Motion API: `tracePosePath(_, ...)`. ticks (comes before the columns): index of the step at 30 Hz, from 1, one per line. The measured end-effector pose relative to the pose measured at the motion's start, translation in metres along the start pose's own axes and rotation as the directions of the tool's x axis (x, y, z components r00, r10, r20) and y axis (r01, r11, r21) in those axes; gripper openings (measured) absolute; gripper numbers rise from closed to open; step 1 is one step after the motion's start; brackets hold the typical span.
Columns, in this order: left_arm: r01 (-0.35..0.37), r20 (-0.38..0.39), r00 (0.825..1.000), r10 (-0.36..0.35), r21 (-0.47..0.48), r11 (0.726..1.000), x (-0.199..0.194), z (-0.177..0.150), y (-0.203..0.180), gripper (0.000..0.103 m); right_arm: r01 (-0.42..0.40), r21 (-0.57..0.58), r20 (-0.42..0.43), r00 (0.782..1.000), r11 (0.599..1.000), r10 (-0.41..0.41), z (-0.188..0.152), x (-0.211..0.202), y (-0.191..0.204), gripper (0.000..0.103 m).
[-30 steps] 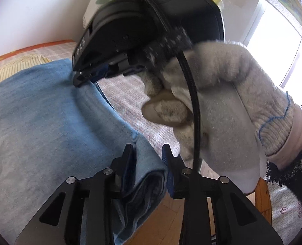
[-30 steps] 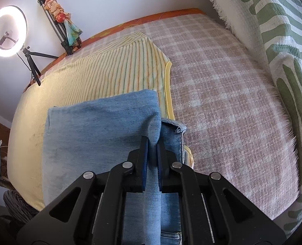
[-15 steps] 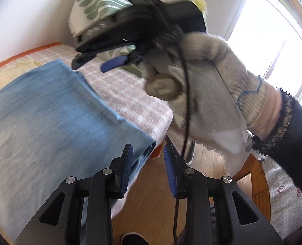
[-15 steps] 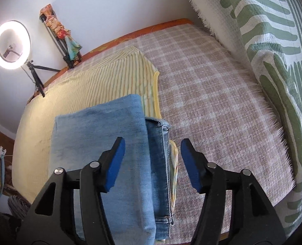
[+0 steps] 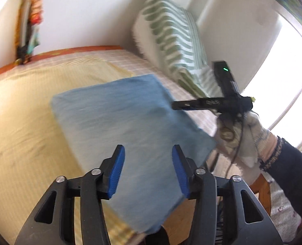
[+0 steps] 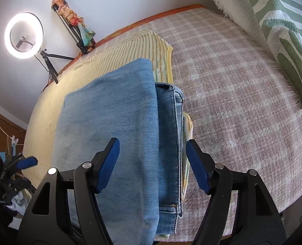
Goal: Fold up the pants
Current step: 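Open both tools and release the folded jeans, then grasp the jeans edge with both tools and lift it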
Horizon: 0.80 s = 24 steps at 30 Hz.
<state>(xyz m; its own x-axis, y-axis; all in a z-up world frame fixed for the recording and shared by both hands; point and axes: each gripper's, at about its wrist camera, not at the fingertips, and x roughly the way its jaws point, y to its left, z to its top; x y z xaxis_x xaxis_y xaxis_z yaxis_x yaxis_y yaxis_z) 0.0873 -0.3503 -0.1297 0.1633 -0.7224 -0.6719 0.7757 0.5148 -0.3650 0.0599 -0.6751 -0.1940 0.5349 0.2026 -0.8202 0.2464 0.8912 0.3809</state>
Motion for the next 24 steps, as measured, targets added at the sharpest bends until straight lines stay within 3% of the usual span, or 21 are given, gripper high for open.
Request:
tracePosePath(7, -0.016, -0.049, 0.999, 0.006, -0.212, 0.977, 0.010, -0.005, 0.054, 0.050, -0.063, 0.053, -0.016, 0.998, 0.997, 0.064, 0.000, 0.017, -0.009, 0.071)
tracePosePath(13, -0.016, -0.090, 0.996, -0.009, -0.266, 0.964, 0.019, -0.010, 0.067, 0.050, -0.077, 0.025, -0.031, 0.996, 0.997, 0.078, 0.005, 0.023, 0.006, 0.071)
tracePosePath(18, -0.006, -0.114, 0.993, -0.032, -0.324, 0.946, 0.028, -0.015, 0.075, 0.051, -0.036, -0.030, -0.058, 0.998, 0.999, 0.035, 0.009, 0.028, 0.024, 0.051)
tracePosePath(19, -0.001, -0.114, 0.993, -0.040, -0.338, 0.941, 0.031, -0.016, 0.077, 0.051, -0.029, -0.041, -0.061, 0.998, 0.999, 0.026, 0.010, 0.027, 0.026, 0.041)
tracePosePath(22, 0.012, -0.112, 0.992, -0.055, -0.352, 0.936, 0.037, -0.016, 0.077, 0.051, 0.008, -0.074, -0.052, 0.999, 0.997, -0.012, 0.011, 0.023, 0.031, 0.028)
tracePosePath(24, 0.010, -0.110, 0.993, -0.052, -0.352, 0.936, 0.040, -0.016, 0.076, 0.052, 0.004, -0.085, -0.051, 0.999, 0.996, -0.009, 0.012, 0.021, 0.029, 0.026)
